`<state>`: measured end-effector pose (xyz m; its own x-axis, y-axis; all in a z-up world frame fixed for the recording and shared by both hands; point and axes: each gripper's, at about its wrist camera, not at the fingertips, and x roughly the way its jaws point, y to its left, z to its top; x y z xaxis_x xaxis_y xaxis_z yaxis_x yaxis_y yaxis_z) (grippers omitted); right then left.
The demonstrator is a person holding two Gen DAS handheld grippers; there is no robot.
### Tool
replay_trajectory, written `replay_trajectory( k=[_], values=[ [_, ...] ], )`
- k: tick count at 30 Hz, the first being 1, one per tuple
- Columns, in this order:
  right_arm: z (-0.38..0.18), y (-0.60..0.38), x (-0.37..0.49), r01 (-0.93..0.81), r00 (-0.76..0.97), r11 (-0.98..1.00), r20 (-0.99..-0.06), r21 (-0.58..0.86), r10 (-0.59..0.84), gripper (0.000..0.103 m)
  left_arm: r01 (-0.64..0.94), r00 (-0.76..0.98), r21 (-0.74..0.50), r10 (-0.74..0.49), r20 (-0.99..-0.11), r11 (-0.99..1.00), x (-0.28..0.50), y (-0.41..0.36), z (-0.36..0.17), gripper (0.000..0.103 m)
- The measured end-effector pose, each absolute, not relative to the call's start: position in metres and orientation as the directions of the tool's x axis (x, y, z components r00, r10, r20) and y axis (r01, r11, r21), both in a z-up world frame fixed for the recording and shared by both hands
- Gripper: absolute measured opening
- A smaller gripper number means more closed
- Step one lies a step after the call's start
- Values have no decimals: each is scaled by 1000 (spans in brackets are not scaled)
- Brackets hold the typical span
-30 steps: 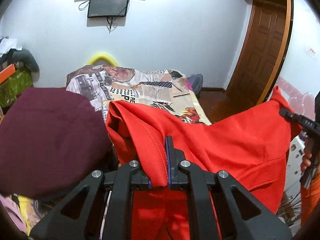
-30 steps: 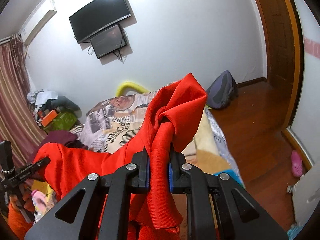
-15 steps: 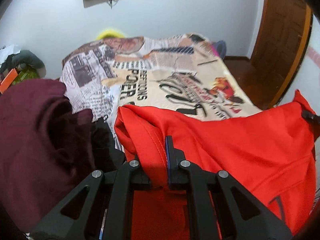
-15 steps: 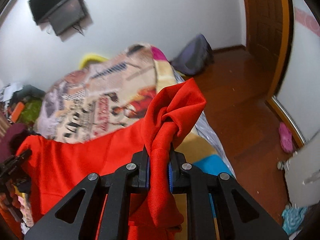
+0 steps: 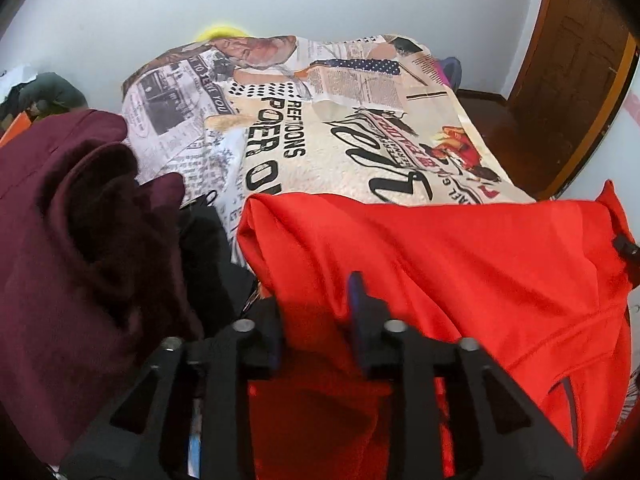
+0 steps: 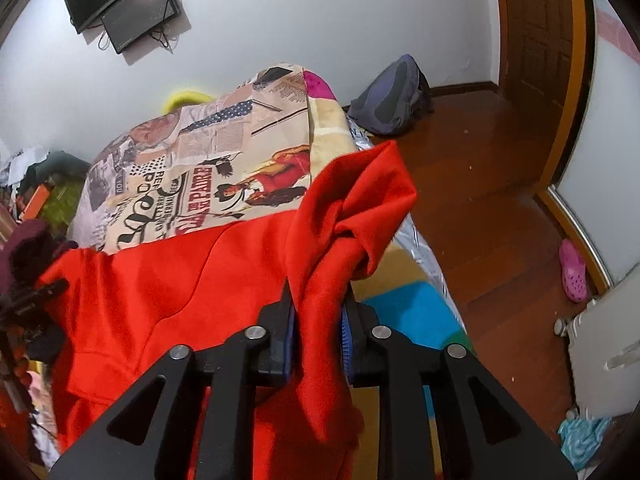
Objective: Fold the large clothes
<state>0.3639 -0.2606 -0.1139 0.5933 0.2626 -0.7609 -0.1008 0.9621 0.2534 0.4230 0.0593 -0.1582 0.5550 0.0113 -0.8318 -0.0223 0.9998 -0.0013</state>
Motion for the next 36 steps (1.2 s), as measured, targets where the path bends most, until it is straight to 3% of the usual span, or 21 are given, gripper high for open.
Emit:
replay_trajectory(
  k=[5, 7, 10, 21, 36],
  values=[
    [-92, -257, 336, -158, 608, 966, -750, 207, 260, 31, 1, 584, 15, 11, -812, 1000, 392, 54, -142, 49],
    [-78, -257, 316, -185, 621, 962, -735, 201, 272, 48, 3, 598, 21, 15, -801, 1000, 376, 53, -134, 51],
    [-65, -262, 291, -196, 648, 959, -707, 204, 283, 57, 0, 617, 29, 22, -787, 1000, 355, 54, -125, 56],
    [-60, -275, 229, -148, 675, 971, -698, 190, 239, 61, 19, 614, 0, -12, -790, 1000, 275, 74, -118, 62],
    [-122, -267, 168, -62, 543, 963, -800, 263, 254, 61, -53, 435, -144, -107, -894, 988, 207, 111, -194, 63]
  ],
)
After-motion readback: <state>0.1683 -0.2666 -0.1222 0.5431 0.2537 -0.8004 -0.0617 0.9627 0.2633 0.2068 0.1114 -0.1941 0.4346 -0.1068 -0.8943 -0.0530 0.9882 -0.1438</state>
